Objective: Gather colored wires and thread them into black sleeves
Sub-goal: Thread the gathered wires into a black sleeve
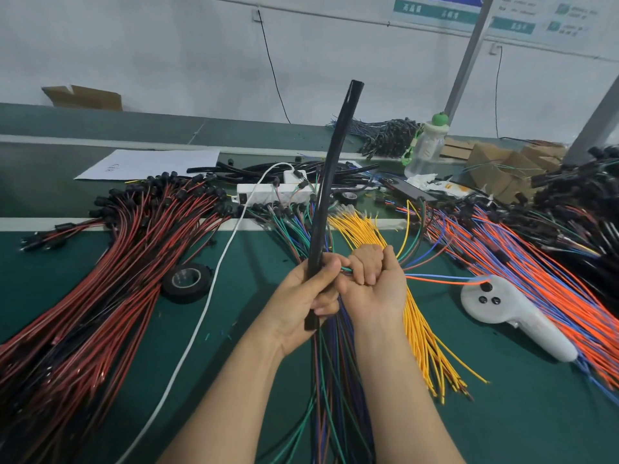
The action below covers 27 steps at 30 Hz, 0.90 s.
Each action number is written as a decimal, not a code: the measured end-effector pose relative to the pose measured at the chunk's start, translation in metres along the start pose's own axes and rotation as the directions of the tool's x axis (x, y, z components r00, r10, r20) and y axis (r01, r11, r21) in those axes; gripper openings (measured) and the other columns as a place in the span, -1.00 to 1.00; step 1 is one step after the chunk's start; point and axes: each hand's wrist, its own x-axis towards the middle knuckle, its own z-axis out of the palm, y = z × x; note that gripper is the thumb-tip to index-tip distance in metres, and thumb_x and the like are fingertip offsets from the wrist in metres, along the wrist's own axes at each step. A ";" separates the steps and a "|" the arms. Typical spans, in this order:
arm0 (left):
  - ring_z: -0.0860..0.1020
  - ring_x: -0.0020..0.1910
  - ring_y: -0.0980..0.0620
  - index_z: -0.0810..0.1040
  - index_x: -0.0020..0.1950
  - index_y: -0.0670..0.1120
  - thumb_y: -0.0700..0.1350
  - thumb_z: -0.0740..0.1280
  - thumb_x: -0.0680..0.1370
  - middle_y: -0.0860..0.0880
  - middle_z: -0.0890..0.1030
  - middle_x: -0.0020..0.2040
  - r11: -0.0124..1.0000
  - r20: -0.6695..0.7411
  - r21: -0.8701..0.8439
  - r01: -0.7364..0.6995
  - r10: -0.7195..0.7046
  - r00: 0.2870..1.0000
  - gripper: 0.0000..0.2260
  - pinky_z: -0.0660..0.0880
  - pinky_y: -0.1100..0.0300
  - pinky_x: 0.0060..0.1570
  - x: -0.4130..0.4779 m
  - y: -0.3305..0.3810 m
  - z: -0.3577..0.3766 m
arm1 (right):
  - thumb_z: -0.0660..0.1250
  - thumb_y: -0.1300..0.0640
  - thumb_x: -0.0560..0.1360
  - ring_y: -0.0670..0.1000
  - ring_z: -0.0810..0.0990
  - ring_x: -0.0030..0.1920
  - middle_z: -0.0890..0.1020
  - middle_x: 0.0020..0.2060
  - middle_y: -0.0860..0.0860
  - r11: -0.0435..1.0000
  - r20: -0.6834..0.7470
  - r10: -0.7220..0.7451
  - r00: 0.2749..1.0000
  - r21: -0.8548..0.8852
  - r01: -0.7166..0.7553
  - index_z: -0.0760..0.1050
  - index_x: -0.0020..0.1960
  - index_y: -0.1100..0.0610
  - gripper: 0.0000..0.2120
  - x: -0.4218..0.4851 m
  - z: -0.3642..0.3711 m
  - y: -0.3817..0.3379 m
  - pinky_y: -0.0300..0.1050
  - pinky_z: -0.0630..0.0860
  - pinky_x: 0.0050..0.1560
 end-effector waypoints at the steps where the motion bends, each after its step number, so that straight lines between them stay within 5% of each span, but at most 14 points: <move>1: 0.22 -0.62 0.24 0.67 -0.22 -0.03 -0.12 0.31 0.44 0.00 0.49 -0.43 1.000 0.000 0.022 0.005 -0.005 1.000 -0.87 0.22 0.42 -0.59 0.000 0.000 0.000 | 0.09 0.02 0.63 -0.11 0.03 -0.63 0.17 -0.64 -0.09 1.000 -0.006 -0.005 1.000 -0.015 0.004 0.28 -0.45 0.10 -0.53 0.000 0.000 0.000 -0.29 0.07 -0.55; 5: 0.18 -0.61 0.21 0.56 -0.13 -0.12 -0.04 0.28 0.47 0.04 0.41 -0.46 0.999 -0.084 0.034 0.013 -0.010 0.996 -0.84 0.15 0.39 -0.60 0.001 0.004 0.006 | 0.05 0.00 0.65 -0.10 -0.01 -0.61 0.16 -0.65 -0.07 0.997 -0.009 -0.069 0.998 -0.041 0.068 0.23 -0.43 0.09 -0.53 -0.002 0.005 -0.006 -0.27 0.05 -0.68; 9: 0.33 -0.52 0.14 0.42 -0.14 -0.10 0.04 0.07 0.60 0.04 0.42 -0.42 0.963 -0.181 -0.240 -0.124 0.081 0.980 -0.72 0.28 0.32 -0.48 0.005 0.021 0.011 | 0.02 -0.03 0.65 -0.10 -0.05 -0.55 0.09 -0.61 -0.07 0.995 0.052 -0.095 0.994 -0.021 0.096 0.26 -0.49 0.10 -0.45 -0.005 0.009 -0.014 -0.27 0.04 -0.68; 14: 0.62 -0.16 0.10 0.39 -0.07 -0.10 -0.07 0.04 0.65 -0.03 0.67 -0.20 0.971 -0.298 -0.043 -0.235 0.212 0.931 -0.79 0.48 0.22 -0.11 0.004 0.020 0.013 | 0.01 -0.03 0.65 -0.10 -0.04 -0.56 0.02 -0.52 -0.10 0.998 0.105 -0.052 0.993 -0.030 0.055 0.24 -0.46 0.10 -0.48 -0.007 0.008 -0.003 -0.27 0.02 -0.65; 27: 0.67 -0.09 0.04 0.41 -0.06 -0.17 -0.13 0.06 0.66 -0.14 0.69 -0.10 0.989 -0.366 -0.024 -0.147 0.128 0.922 -0.79 0.58 0.27 -0.17 0.005 0.009 0.011 | -0.02 -0.06 0.65 -0.11 -0.05 -0.54 0.13 -0.63 -0.06 0.978 0.074 -0.194 0.978 0.093 0.187 0.22 -0.42 0.10 -0.49 -0.004 0.007 -0.019 -0.27 0.04 -0.65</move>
